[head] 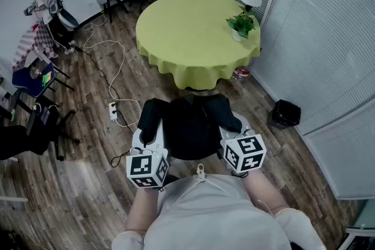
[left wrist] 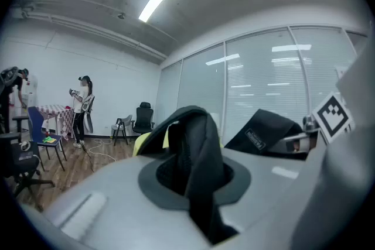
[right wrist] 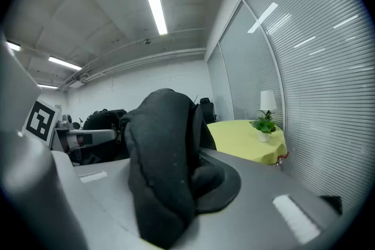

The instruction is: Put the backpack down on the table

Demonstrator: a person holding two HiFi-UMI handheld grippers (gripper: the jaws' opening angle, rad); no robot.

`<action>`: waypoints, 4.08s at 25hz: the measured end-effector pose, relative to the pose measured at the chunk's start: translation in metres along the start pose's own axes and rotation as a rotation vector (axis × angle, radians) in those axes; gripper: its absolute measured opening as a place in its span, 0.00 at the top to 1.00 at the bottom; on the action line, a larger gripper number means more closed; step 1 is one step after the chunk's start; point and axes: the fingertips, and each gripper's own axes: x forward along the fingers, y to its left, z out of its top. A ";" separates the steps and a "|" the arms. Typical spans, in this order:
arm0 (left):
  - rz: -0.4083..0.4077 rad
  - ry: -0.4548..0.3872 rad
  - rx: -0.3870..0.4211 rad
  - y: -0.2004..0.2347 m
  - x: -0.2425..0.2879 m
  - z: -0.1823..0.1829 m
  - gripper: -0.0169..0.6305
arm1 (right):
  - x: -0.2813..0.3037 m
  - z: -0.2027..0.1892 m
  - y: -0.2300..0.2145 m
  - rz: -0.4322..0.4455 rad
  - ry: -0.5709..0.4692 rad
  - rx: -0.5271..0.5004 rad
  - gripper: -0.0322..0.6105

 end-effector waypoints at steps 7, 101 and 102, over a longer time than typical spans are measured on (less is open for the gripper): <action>-0.009 0.003 0.001 -0.001 -0.001 0.002 0.92 | -0.002 0.001 0.001 -0.003 0.001 0.000 0.90; -0.512 0.167 0.076 0.269 0.705 0.122 0.92 | 0.616 0.197 -0.225 -0.357 -0.007 0.201 0.90; -0.529 0.173 0.080 0.266 0.714 0.122 0.92 | 0.619 0.197 -0.230 -0.374 -0.006 0.210 0.90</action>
